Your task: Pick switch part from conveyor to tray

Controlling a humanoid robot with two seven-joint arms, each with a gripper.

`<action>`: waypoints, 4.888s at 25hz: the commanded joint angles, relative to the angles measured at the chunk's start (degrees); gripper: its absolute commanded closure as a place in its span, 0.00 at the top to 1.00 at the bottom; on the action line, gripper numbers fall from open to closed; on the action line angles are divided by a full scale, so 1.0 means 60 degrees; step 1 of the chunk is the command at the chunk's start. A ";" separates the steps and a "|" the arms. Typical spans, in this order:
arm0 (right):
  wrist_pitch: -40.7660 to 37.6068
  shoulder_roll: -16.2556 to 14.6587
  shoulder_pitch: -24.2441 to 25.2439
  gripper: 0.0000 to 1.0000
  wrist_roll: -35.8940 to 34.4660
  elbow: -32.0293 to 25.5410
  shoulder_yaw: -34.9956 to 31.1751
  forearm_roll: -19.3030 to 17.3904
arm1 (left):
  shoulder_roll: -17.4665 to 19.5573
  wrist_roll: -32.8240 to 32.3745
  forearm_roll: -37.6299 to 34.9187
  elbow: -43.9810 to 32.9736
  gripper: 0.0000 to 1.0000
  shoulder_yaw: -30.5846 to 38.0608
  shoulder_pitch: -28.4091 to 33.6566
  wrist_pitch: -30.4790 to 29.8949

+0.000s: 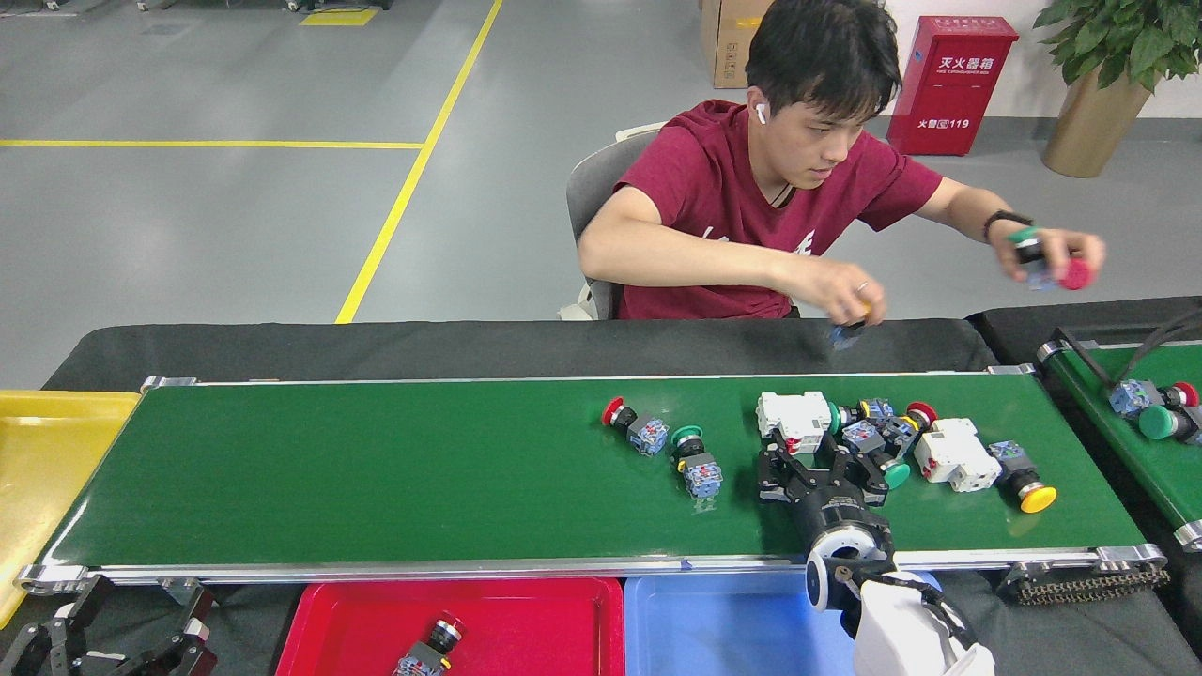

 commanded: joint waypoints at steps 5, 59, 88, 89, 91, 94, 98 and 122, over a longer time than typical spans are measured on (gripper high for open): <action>-0.1519 -0.0759 0.0528 0.04 0.0209 -0.2220 -0.0013 -0.0007 | -0.0007 -0.0216 -0.0027 -0.0571 1.00 -0.0406 -0.0083 0.0064; -0.3585 -0.1887 0.5026 0.95 -0.0377 -0.4799 -0.4451 0.0916 | -0.2922 -0.1989 -0.4275 0.3838 0.91 -0.4948 -0.4829 0.4430; 0.0795 0.0896 0.0587 0.77 0.0575 -0.1239 0.0588 0.1546 | -0.1735 -0.1198 -0.1872 -0.0615 1.00 -0.2809 0.0108 -0.2074; 0.0502 0.0881 0.0587 0.67 0.0882 -0.1268 0.0588 0.1546 | -0.1970 -0.1198 -0.1711 -0.0615 1.00 -0.2311 0.0093 -0.1942; -0.0260 0.0867 0.0543 0.27 0.1117 -0.1239 0.0588 0.1531 | -0.2526 -0.1198 -0.1653 -0.0615 1.00 -0.0817 -0.0127 -0.0961; -0.0729 0.0896 0.0543 0.12 0.1190 -0.1268 0.0573 0.1517 | -0.2585 -0.1183 -0.1594 -0.0542 1.00 0.0838 -0.0537 0.0240; -0.1285 0.0779 0.0602 0.11 0.1395 -0.1679 0.0573 0.1473 | -0.2482 -0.1183 -0.1580 -0.0454 1.00 0.1366 -0.0537 0.0226; -0.3277 -0.0071 0.1232 0.96 0.1996 -0.4843 0.0295 0.0858 | 0.0301 -0.1857 -0.1697 0.6109 1.00 -0.1256 -0.5693 0.2130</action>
